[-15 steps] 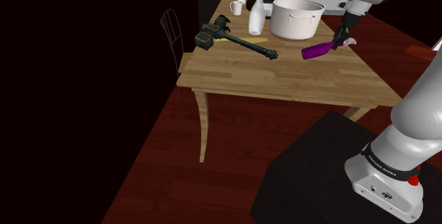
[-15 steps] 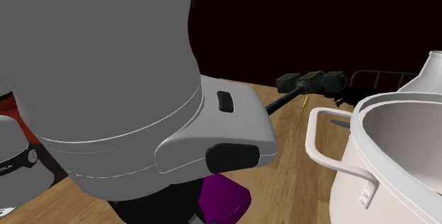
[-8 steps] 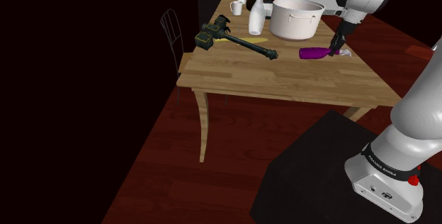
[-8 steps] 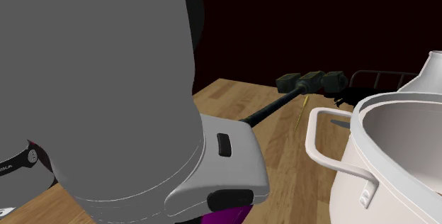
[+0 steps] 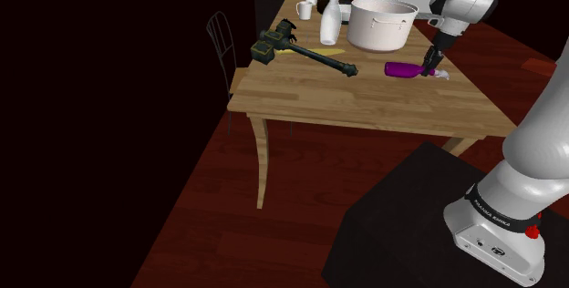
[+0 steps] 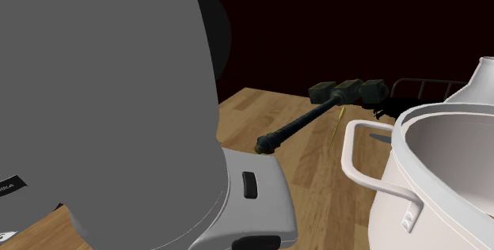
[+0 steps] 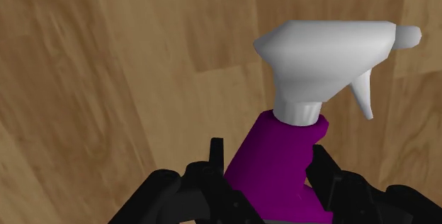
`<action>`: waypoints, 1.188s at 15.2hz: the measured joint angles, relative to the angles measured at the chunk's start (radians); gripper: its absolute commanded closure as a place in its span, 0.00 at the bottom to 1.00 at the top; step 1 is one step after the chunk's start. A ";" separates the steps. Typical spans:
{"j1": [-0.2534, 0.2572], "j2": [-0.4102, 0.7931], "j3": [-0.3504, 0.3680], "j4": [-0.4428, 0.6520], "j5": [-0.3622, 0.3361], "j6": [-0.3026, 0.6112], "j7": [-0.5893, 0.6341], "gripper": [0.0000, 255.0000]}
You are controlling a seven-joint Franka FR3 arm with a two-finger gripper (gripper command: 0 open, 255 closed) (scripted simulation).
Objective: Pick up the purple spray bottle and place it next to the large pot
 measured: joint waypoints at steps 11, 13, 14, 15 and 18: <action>-0.004 -0.018 -0.011 0.050 -0.022 -0.063 0.016 0.00; -0.002 -0.043 -0.019 0.066 -0.040 -0.099 0.027 0.00; -0.002 -0.048 -0.020 0.066 -0.043 -0.103 0.029 0.00; -0.002 -0.050 -0.021 0.064 -0.045 -0.104 0.029 0.00; -0.002 -0.052 -0.021 0.063 -0.046 -0.105 0.029 0.00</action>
